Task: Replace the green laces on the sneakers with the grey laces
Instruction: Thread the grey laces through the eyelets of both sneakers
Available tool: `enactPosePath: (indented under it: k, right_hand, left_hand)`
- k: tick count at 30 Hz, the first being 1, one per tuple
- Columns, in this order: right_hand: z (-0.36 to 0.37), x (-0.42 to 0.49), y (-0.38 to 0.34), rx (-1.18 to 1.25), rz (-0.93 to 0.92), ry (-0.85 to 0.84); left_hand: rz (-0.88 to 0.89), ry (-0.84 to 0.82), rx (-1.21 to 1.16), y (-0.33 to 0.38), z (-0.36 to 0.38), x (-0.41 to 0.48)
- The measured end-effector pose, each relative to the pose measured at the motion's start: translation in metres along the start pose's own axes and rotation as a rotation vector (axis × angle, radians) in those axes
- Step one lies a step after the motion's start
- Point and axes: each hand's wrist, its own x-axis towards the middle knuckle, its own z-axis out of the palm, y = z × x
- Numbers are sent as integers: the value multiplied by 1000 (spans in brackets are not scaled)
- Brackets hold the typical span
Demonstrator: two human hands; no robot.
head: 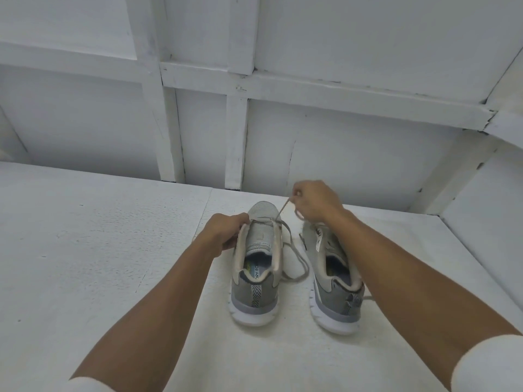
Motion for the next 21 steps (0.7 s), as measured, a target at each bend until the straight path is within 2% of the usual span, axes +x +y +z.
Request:
enactPosePath:
  k: [2, 5, 8, 11, 14, 17, 21]
  right_hand:
    - [-11, 1, 4, 35, 45, 5]
    - [-16, -2, 5, 93, 16, -92]
    - [-21, -14, -4, 217, 1, -203]
    - [-27, -30, -19, 317, 38, -264]
    - [-27, -48, -32, 345, 91, -366]
    - [-23, -58, -38, 311, 130, -433]
    - [-22, -62, -37, 221, 186, -474]
  left_hand:
    - [4, 2, 30, 0, 0, 1]
    - [52, 38, 184, 8, 4, 7]
    - [290, 80, 533, 27, 17, 17]
    - [516, -54, 887, 51, 38, 19]
    - [514, -202, 1160, 64, 57, 19]
    - [487, -267, 1254, 63, 67, 25]
    - [554, -284, 1279, 64, 70, 26]
